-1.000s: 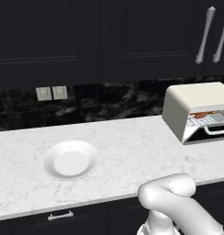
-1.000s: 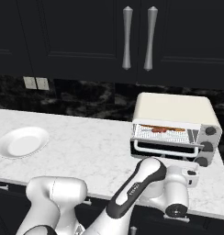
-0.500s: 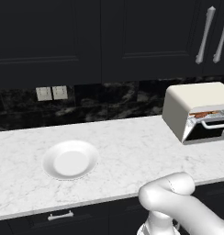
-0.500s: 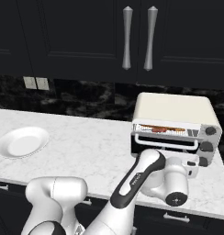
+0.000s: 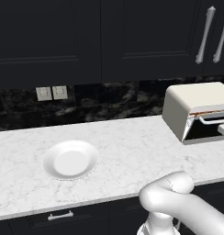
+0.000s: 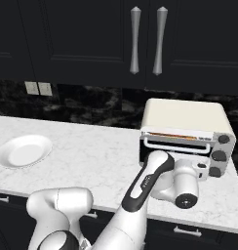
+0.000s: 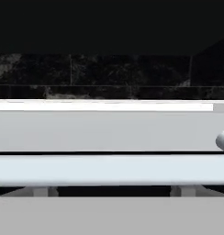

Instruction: Pick up the kebab skewer and baguette bread, and place them inside the toaster oven. Close the toaster oven door and start by setting the timer.

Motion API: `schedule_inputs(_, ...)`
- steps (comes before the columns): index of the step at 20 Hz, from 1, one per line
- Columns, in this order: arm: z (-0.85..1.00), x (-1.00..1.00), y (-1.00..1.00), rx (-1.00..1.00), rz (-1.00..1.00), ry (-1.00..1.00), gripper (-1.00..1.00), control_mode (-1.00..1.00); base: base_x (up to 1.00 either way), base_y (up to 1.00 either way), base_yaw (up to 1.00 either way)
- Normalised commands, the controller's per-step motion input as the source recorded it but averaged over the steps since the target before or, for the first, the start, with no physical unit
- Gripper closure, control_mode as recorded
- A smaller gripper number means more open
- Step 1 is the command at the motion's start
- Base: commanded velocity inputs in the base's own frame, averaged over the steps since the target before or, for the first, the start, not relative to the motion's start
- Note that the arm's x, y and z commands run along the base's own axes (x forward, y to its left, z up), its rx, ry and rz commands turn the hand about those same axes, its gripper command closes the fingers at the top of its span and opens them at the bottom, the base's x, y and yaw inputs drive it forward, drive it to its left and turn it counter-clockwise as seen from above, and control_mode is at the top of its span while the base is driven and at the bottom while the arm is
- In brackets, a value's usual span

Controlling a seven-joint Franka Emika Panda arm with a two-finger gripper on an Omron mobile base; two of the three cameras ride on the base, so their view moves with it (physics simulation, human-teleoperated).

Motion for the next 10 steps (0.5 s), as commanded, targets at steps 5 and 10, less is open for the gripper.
schedule_inputs(5, 0.19, 0.4, 0.23, 0.0, 0.0, 0.0, -1.0, -1.0, 0.0, 0.0, 0.0)
schedule_inputs(10, 0.13, 0.45, 0.27, 0.0, 0.0, 0.0, -1.0, -1.0, 0.0, 0.0, 0.0)
